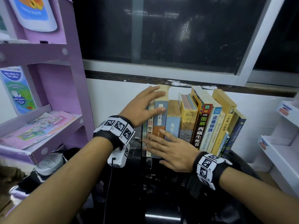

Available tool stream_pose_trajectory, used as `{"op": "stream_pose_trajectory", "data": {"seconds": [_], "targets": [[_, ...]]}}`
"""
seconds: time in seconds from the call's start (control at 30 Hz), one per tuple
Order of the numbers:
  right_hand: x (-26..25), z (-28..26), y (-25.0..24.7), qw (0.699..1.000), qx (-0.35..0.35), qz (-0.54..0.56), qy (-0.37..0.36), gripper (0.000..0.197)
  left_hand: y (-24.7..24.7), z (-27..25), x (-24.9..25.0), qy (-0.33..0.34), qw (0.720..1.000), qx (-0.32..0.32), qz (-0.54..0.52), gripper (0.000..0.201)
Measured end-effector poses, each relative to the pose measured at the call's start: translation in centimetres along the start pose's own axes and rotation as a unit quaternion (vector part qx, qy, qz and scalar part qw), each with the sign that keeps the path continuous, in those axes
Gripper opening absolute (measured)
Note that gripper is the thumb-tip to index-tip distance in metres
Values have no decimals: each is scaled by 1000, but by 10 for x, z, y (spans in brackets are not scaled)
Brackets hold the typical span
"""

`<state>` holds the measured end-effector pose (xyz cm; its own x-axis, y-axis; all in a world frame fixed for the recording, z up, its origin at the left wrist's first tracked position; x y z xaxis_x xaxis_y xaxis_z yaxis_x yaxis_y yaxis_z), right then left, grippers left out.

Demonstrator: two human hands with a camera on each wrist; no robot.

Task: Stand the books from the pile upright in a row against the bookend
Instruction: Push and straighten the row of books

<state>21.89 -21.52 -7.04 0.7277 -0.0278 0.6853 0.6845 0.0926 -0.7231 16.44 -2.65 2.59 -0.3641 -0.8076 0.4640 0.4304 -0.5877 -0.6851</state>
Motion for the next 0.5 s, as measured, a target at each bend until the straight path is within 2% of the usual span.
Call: {"op": "stream_pose_trajectory", "data": {"seconds": [0.13, 0.23, 0.33, 0.5], "targets": [[8, -17, 2, 1000, -8, -1, 1, 71, 5, 14, 18, 40, 998, -9, 37, 60], [12, -21, 5, 1000, -8, 5, -1, 70, 16, 21, 23, 38, 992, -30, 119, 65], [15, -19, 9, 1000, -6, 6, -3, 70, 21, 21, 22, 30, 987, -14, 157, 70], [16, -15, 16, 1000, 1, 2, -8, 71, 21, 21, 25, 61, 987, 12, 151, 41]]}}
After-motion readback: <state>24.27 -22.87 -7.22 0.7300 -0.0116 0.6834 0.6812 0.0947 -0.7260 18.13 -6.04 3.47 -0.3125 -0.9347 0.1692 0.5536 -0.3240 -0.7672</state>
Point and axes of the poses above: each hand's wrist, its own z-axis towards the middle knuckle, its own y-axis out of the palm, x = y × z, the point moved 1 cm from there along z, towards the middle knuckle, and after that the axes turned 3 degrees about -z, right-handed, at the moved point
